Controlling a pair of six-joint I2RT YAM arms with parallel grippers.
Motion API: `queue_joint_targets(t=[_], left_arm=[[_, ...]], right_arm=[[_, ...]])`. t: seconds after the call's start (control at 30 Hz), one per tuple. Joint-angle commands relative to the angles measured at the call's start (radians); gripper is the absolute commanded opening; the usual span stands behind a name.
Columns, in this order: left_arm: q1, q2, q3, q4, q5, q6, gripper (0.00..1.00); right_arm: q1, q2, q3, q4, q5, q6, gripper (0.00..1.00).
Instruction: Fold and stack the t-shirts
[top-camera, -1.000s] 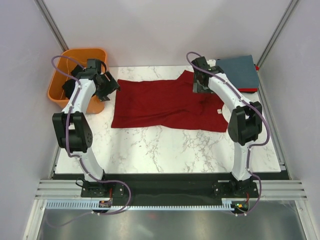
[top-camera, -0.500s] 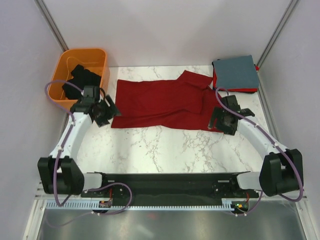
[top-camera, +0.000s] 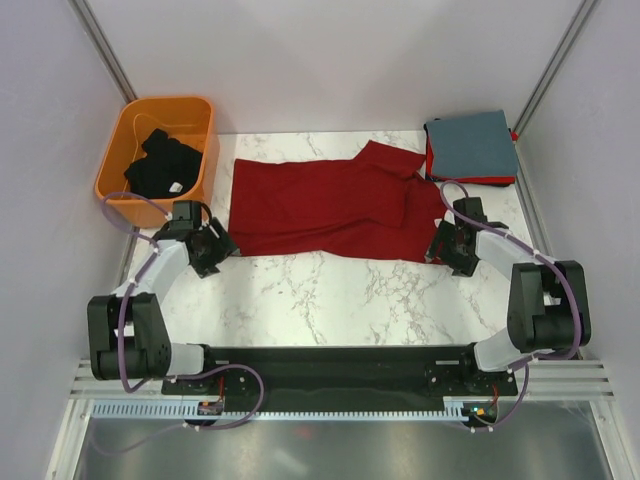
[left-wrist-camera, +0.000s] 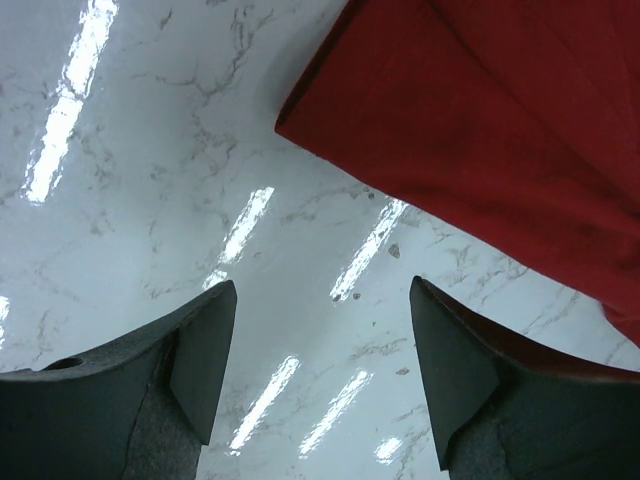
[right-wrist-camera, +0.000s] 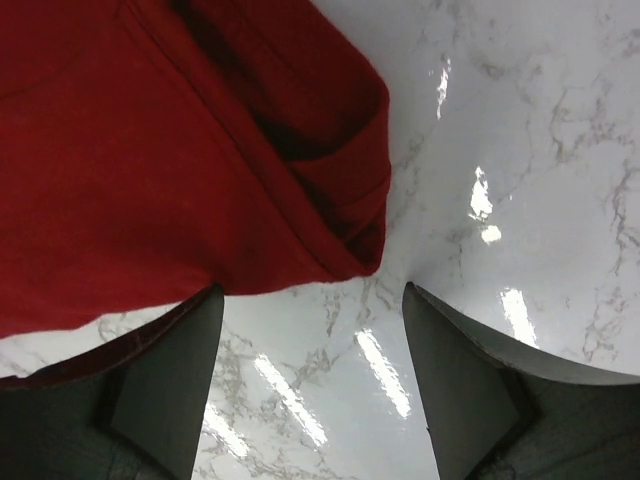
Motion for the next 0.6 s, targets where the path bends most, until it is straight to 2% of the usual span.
queue_joint_targets(t=[0.0,0.23,0.3,0.37,0.5,0.57], left_arm=[[0.003,0.037,0.009,0.098,-0.028,-0.039,0.77],[0.002,0.163,-0.006,0.224,-0.051,-0.104,0.73],[0.005,0.213,0.006,0.243,-0.071,-0.111,0.71],[0.003,0.262,0.023,0.252,-0.074,-0.124,0.65],[0.003,0.316,0.072,0.254,-0.1,-0.141,0.62],[0.003,0.332,0.098,0.254,-0.106,-0.144,0.53]], right_arm=[[-0.018,0.034,0.014,0.066,-0.004,-0.033,0.8],[-0.037,0.068,-0.006,0.1,-0.004,-0.05,0.77],[-0.04,0.071,-0.006,0.103,-0.007,-0.059,0.72],[-0.04,0.071,-0.006,0.104,-0.005,-0.062,0.65],[-0.077,0.077,-0.004,0.107,-0.004,-0.065,0.5],[-0.081,0.083,-0.003,0.109,-0.004,-0.065,0.35]])
